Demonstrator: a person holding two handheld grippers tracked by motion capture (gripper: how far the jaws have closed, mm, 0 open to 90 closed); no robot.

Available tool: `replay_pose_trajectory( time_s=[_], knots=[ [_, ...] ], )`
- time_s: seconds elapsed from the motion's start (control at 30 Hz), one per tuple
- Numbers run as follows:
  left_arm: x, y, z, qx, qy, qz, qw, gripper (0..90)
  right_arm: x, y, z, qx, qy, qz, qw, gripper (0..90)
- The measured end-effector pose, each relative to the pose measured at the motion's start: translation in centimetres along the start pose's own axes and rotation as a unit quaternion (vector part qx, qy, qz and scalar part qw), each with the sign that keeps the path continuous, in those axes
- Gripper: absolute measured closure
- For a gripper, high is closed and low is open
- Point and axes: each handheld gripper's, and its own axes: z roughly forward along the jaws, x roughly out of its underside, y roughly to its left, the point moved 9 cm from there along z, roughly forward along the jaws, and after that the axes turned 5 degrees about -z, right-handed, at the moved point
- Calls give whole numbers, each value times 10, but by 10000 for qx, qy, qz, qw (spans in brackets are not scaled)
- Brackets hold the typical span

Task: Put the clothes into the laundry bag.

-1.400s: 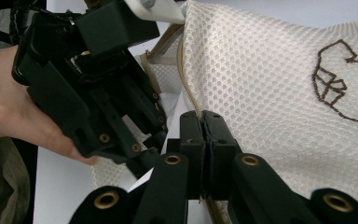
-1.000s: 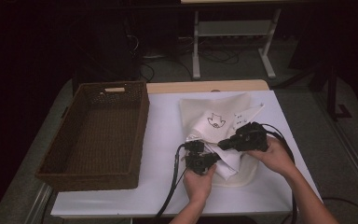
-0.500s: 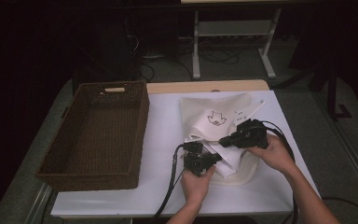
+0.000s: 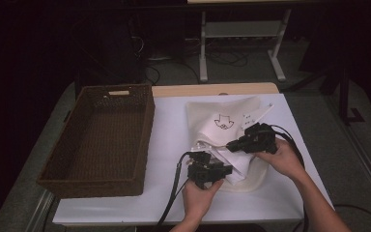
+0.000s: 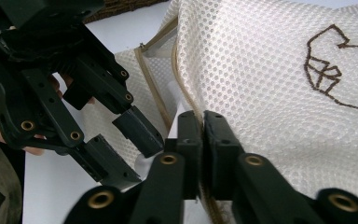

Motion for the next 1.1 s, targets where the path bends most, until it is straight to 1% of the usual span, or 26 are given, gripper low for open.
replay_pose_trajectory(
  time_s=[0.07,0.13,0.23,0.27,0.3,0.37,0.47,0.57,0.63,0.7,0.73,0.77,0.8,0.87,0.9,0.97,1.03,1.07,1.1],
  knots=[
    [-1,-2,0,24,29,29,10000,572,1,1,-3,61,2,-48,10000,756],
    [1,-6,0,101,118,64,9999,552,5,1,-8,127,40,-93,9999,744],
    [4,-12,2,232,236,73,9994,492,12,-1,-15,170,13,-43,9998,715],
    [4,-14,2,240,252,96,9993,480,15,-2,-17,174,-3,3,9998,716],
    [4,-14,4,250,271,79,9993,466,16,-2,-18,187,-8,-9,9998,718],
    [5,-16,9,308,352,-17,9989,443,21,-4,-17,285,114,-62,9995,727],
    [3,-18,17,253,377,-9,9990,442,26,-5,-16,432,262,-167,9986,772],
    [0,-21,29,239,397,-113,9989,456,30,-8,-16,407,234,-50,9989,850],
    [-2,-20,36,89,393,-37,9992,489,32,-10,-14,361,258,37,9990,865],
    [-3,-19,41,-12,415,40,9991,548,33,-10,-12,356,284,53,9989,872],
    [-4,-19,43,-25,395,57,9992,607,34,-11,-13,369,276,55,9989,873],
    [-5,-20,44,6,341,118,9994,670,34,-11,-13,361,246,97,9990,874],
    [-6,-20,44,-12,315,168,9994,747,33,-11,-15,329,165,117,9993,875],
    [-9,-20,46,-158,240,311,9991,814,33,-9,-18,293,90,144,9994,876],
    [-10,-20,47,-224,210,358,9989,834,32,-7,-19,268,57,175,9995,876],
    [-15,-20,48,-276,78,335,9990,863,32,-3,-21,237,34,149,9996,877],
    [-23,-20,46,-412,-130,429,9981,883,33,0,-23,243,38,154,9996,877],
    [-27,-20,46,-424,-198,421,9980,884,33,1,-24,244,13,155,9996,878],
    [-29,-19,46,-422,-215,367,9982,884,33,1,-26,225,-22,154,9996,878]
  ],
)
